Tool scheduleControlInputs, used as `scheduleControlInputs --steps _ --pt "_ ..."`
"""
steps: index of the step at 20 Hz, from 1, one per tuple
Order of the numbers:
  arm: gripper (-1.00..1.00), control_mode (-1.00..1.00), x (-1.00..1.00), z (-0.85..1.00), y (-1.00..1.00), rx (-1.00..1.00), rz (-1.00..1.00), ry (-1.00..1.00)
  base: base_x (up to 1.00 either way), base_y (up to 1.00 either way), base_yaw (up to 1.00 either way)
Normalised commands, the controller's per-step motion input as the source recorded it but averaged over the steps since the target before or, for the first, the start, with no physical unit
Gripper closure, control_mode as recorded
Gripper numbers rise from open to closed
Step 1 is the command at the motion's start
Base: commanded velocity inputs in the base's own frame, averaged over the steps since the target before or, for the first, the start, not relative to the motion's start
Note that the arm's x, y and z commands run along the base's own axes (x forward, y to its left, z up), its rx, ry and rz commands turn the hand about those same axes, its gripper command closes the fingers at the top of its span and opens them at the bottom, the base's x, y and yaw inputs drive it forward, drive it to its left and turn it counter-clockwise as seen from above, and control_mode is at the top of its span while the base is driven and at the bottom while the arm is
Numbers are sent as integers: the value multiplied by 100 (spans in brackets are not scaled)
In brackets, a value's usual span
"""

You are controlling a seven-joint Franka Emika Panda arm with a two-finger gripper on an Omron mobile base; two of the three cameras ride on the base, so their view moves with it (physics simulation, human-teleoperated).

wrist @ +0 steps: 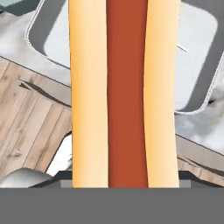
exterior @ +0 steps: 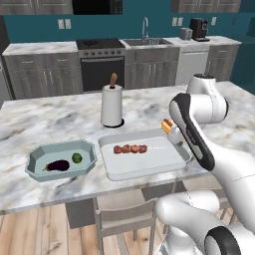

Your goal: Place the cold items (avocado and eggplant) from the fridge in one tupperware on the dining counter. Place the warm items (kebab skewer and hot dog) in the stove area in another tupperware.

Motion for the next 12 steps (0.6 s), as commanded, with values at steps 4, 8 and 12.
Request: scheduleControlInputs --steps 4,8,12 --pt "100 -100 -8 -46 -8 0 81 -1 0 0 0" --pt "100 -100 -39 -34 -4 0 94 -2 0 0 0" --pt "100 -100 -14 -28 -1 -2 90 -2 0 0 0"
